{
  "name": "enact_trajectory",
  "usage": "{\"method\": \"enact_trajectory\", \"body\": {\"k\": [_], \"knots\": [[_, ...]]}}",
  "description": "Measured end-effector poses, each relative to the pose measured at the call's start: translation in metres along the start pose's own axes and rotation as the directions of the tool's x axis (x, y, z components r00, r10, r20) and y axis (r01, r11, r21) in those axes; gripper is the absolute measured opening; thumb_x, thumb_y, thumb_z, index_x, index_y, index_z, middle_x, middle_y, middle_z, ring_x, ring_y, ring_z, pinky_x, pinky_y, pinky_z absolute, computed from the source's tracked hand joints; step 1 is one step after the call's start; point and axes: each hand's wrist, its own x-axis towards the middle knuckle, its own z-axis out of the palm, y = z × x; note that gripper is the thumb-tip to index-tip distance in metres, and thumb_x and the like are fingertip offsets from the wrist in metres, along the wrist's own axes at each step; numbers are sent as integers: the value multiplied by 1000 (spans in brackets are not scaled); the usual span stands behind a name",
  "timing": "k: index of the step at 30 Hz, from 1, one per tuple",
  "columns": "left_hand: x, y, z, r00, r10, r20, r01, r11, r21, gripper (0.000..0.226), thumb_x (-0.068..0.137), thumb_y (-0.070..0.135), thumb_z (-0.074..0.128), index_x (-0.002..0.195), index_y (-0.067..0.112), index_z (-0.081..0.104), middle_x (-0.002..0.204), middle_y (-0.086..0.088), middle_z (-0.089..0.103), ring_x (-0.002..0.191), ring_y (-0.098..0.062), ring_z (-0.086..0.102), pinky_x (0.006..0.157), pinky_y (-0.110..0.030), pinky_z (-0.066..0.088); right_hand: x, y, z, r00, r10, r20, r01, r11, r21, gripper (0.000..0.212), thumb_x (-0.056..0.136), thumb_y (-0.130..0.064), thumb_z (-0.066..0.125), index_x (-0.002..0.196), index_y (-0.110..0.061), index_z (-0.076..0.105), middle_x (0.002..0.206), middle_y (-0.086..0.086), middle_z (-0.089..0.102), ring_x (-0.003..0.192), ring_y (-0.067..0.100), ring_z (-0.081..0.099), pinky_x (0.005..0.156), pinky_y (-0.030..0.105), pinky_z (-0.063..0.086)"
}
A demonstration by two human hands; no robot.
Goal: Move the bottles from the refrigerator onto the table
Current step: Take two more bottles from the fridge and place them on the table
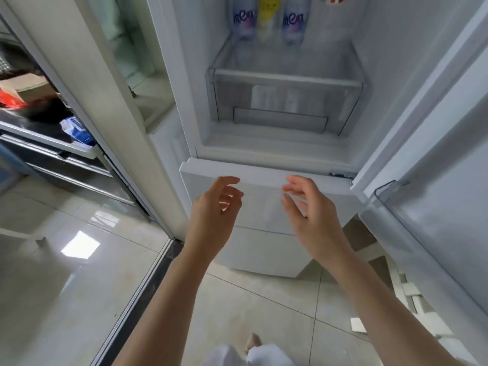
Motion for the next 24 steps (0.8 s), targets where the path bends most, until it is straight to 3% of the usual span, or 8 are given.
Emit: {"method": "enact_trajectory", "body": {"k": [7, 13, 19, 24], "knots": [[115, 31, 17, 983, 178, -40, -179, 984, -24, 21, 91, 10, 60, 109, 20, 63, 84, 9, 70, 77, -8, 66, 72, -17, 52, 100, -16, -10, 982, -53, -181, 61, 997, 38, 35, 95, -29, 53, 128, -17, 50, 114, -6, 61, 112, 8, 57, 98, 38, 47], [208, 49, 31, 970, 236, -58, -240, 968, -78, 20, 90, 10, 59, 106, 19, 64, 84, 9, 71, 78, -12, 66, 75, -18, 51, 192, -24, -14, 929, -51, -367, 78, 995, 61, 38, 89, -33, 56, 123, -14, 53, 108, -5, 63, 107, 11, 61, 92, 42, 50], [306, 67, 40, 959, 282, -16, -280, 946, -165, 22, 90, 7, 58, 102, 25, 60, 83, 11, 65, 76, -8, 62, 75, -22, 51, 282, -30, -34, 863, -55, -502, 62, 998, -2, 40, 87, -21, 65, 123, -12, 53, 110, -2, 60, 105, 17, 61, 91, 44, 50], [377, 84, 63, 955, 294, -50, -297, 925, -238, 22, 88, 6, 62, 108, 16, 60, 99, -1, 65, 83, -13, 62, 81, -30, 54, 340, -28, -52, 839, 17, -544, 6, 999, 40, 41, 89, -21, 63, 127, -15, 49, 119, 1, 59, 111, 16, 57, 95, 39, 48]]}}
